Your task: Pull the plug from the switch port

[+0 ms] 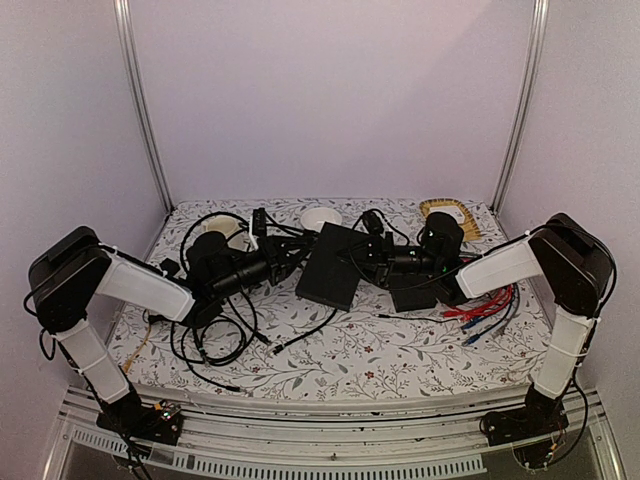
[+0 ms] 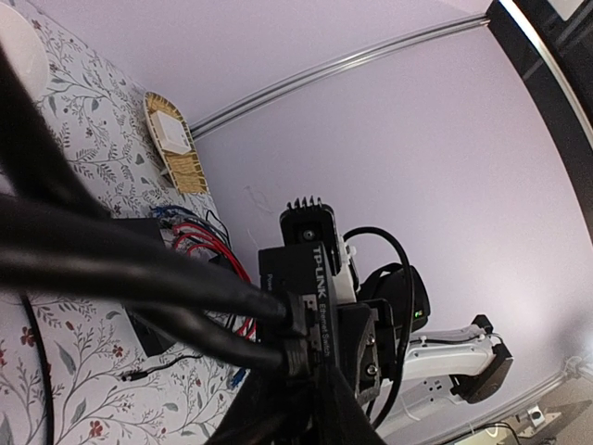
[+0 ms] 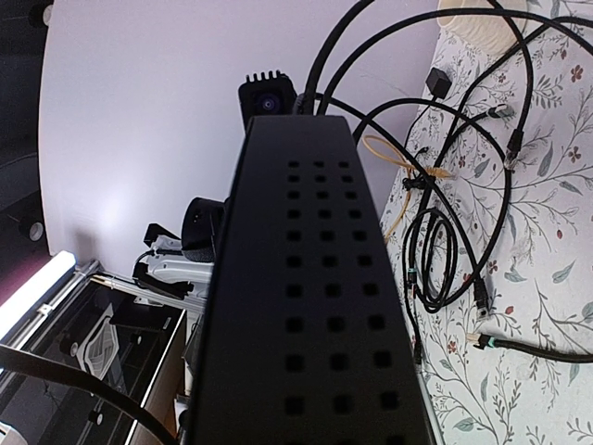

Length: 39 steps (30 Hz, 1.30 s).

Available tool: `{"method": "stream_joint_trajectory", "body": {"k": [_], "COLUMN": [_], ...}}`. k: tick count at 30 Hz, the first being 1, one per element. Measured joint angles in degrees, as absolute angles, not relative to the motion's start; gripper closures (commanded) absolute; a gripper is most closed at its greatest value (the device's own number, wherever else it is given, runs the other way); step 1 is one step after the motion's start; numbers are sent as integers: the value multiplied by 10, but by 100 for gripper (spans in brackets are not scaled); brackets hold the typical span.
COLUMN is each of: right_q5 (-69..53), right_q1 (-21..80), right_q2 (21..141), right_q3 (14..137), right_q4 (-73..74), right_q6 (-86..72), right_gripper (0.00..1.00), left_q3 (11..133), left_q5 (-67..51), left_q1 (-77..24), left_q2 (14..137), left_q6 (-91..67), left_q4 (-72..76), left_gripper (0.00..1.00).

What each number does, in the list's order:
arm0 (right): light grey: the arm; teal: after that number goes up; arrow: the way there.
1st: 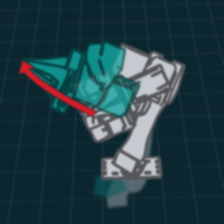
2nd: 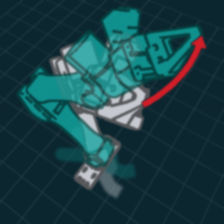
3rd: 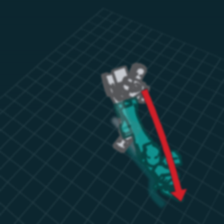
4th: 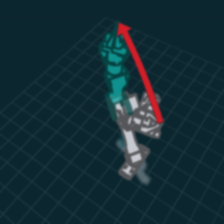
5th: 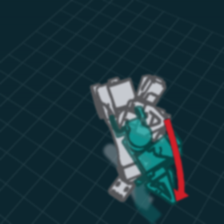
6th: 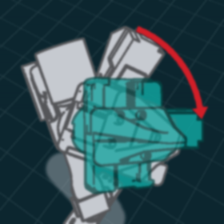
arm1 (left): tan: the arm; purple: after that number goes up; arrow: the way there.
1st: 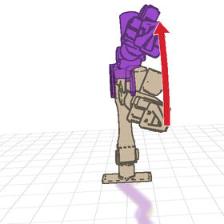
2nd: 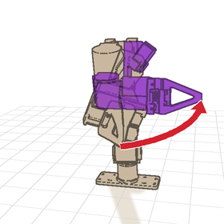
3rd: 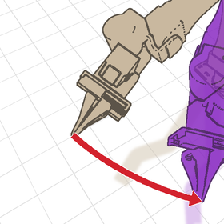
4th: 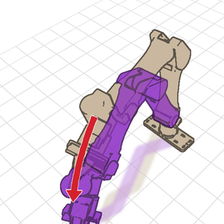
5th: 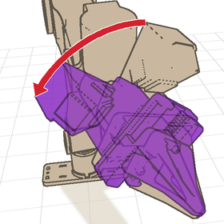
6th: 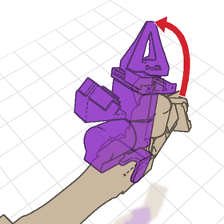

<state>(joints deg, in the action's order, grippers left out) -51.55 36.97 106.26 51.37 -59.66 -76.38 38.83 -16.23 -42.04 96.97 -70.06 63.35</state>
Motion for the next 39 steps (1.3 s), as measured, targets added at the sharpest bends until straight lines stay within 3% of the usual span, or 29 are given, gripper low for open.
{"method": "stream_joint_trajectory", "body": {"k": [8, 15, 39], "right_q5": [-515, -517, -518], "right_q1": [370, 370, 378], "right_q2": [1063, 1063, 1062], "right_q3": [514, 514, 502], "right_q4": [-597, -601, -606], "right_q6": [-766, -760, -759], "right_gripper": [98, 98, 98], "left_q3": [388, 385, 355], "left_q5": [-161, -159, -142], "left_q1": [-422, -424, -430], "left_q2": [970, 963, 952], "left_q6": [-699, -708, -730], "left_q4": [634, 638, 653], "left_gripper": [85, 100, 100]}}
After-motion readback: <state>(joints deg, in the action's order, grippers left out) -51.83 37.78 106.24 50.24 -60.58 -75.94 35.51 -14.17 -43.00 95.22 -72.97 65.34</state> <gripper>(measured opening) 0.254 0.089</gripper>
